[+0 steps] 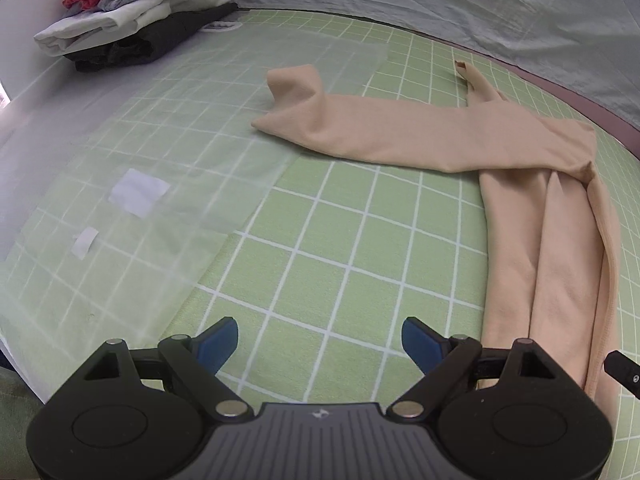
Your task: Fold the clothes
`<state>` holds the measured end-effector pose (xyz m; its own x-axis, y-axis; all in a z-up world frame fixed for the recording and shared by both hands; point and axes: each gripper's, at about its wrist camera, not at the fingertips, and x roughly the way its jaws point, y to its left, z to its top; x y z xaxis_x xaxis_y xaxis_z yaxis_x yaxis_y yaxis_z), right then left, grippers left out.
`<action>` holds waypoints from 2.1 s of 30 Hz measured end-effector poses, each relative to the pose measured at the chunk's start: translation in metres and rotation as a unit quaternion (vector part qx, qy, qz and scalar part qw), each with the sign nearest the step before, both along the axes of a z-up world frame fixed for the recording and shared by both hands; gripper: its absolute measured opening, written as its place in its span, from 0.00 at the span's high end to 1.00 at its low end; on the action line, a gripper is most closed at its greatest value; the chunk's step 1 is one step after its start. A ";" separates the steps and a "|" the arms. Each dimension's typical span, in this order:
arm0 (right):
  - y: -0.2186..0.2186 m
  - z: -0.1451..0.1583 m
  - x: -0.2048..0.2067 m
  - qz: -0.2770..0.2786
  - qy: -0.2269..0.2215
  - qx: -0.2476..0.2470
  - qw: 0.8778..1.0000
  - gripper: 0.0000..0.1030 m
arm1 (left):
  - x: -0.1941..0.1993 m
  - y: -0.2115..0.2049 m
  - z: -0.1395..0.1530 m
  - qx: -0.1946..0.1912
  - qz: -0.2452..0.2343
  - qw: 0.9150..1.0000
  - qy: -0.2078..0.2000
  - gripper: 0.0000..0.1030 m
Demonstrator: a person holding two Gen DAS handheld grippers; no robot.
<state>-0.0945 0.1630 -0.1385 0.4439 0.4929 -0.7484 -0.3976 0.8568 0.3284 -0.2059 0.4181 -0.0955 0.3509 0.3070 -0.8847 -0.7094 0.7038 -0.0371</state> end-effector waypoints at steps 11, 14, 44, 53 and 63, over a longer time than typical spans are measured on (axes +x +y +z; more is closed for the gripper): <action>0.024 0.042 0.042 -0.028 -0.064 -0.007 0.998 0.79 | 0.016 0.064 0.040 0.023 0.040 0.998 -0.041 0.13; 0.032 0.047 0.064 -0.033 -0.076 -0.008 0.997 0.75 | 0.032 0.079 0.040 0.021 0.048 0.998 -0.046 0.13; 0.146 -0.007 0.239 0.047 -0.100 -0.115 0.987 0.86 | 0.154 0.132 -0.019 0.024 0.030 0.999 -0.006 0.40; 0.133 0.022 0.229 0.033 -0.140 -0.082 0.986 1.00 | 0.149 0.127 0.010 0.021 0.028 0.997 -0.072 0.94; 0.142 0.063 0.216 0.042 -0.178 -0.015 0.983 1.00 | 0.114 0.149 0.043 0.036 0.065 0.992 -0.099 0.94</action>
<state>0.1216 0.3048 -0.0758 0.6395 0.5184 -0.5677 -0.5518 0.8237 0.1305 -0.0918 0.5671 -0.0521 0.4679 0.4221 -0.7765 -0.7790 0.6120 -0.1367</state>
